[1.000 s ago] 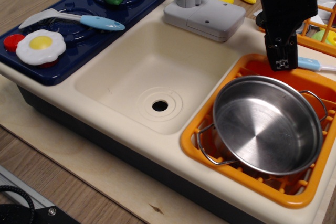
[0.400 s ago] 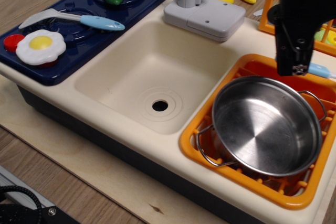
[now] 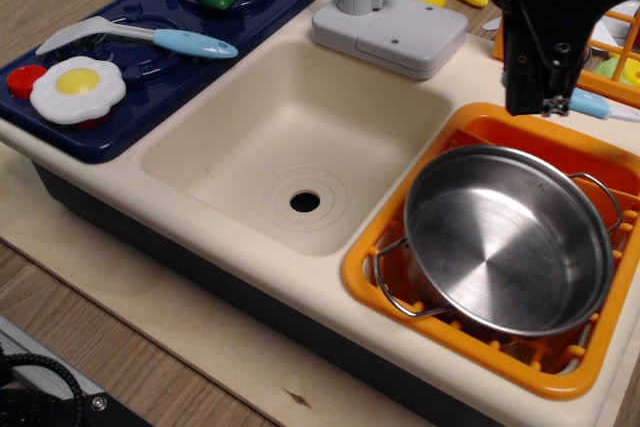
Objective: Put spoon into pan
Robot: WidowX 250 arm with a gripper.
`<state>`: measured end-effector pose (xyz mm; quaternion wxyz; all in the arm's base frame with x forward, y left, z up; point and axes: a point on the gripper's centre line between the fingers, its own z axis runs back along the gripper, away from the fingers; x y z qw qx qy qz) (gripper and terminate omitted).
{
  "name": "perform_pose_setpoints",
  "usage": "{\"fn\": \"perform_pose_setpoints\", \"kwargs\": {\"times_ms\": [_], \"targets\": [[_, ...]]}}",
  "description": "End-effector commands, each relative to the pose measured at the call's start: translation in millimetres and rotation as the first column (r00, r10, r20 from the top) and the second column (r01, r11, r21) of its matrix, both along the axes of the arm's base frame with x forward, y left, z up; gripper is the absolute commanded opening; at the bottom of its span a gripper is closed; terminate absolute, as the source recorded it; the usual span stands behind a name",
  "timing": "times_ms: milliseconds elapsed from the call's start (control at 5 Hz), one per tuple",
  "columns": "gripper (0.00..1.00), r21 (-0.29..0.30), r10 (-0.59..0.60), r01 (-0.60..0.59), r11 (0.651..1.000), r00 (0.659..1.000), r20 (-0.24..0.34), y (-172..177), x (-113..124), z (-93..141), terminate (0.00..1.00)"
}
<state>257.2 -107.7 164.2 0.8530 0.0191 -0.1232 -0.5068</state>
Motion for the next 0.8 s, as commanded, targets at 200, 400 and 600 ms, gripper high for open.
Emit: {"fn": "perform_pose_setpoints", "kwargs": {"times_ms": [200,400,600], "targets": [[0.0,0.056,-0.042,0.04,0.998,0.998,0.043,27,-43,12,0.0],[0.0,0.088,-0.048,0.044,0.995,0.998,0.043,38,-56,7,0.0],[1.0,0.088,-0.048,0.044,0.995,0.998,0.043,38,-56,7,1.0]]}}
